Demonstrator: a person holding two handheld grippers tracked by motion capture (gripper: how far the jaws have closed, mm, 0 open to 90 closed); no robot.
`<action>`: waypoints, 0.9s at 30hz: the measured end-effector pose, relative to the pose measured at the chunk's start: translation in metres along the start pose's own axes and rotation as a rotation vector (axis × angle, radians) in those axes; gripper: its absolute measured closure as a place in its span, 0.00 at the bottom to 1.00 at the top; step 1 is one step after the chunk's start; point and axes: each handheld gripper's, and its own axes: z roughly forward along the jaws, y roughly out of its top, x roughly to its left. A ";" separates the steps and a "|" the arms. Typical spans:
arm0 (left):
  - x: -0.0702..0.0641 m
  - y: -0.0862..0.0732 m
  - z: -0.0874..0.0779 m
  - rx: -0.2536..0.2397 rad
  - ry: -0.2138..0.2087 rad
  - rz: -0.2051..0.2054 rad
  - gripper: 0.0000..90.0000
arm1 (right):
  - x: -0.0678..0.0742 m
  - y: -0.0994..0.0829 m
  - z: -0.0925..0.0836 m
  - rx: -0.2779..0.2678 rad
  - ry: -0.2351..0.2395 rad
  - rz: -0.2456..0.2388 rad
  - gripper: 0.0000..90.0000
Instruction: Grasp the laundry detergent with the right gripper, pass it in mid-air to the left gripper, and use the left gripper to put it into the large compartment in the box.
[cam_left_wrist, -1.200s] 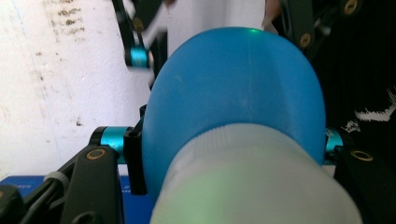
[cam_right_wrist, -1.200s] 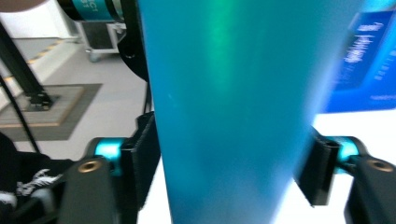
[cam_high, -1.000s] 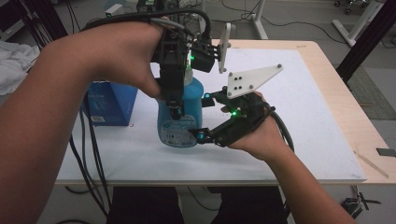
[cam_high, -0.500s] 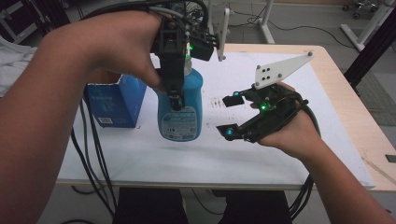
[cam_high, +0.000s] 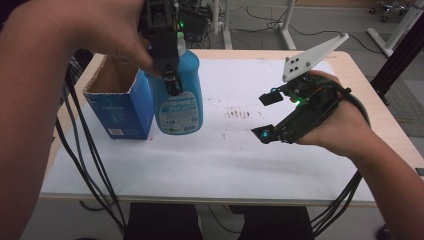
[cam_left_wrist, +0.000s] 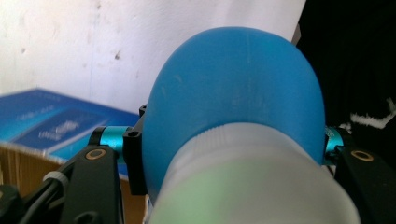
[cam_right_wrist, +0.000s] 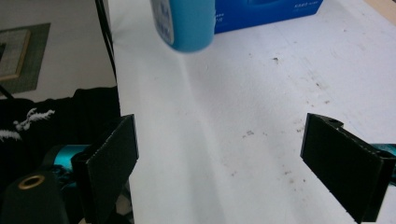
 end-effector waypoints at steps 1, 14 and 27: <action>0.002 -0.002 -0.004 0.001 0.000 -0.021 0.43 | -0.001 0.001 -0.001 0.025 0.004 -0.003 0.12; 0.030 -0.031 -0.055 -0.040 -0.013 -0.355 0.43 | -0.014 0.026 -0.033 0.306 -0.024 -0.024 0.12; 0.061 -0.058 -0.089 -0.014 0.027 -0.644 0.43 | -0.023 0.028 -0.045 0.387 -0.019 -0.004 0.12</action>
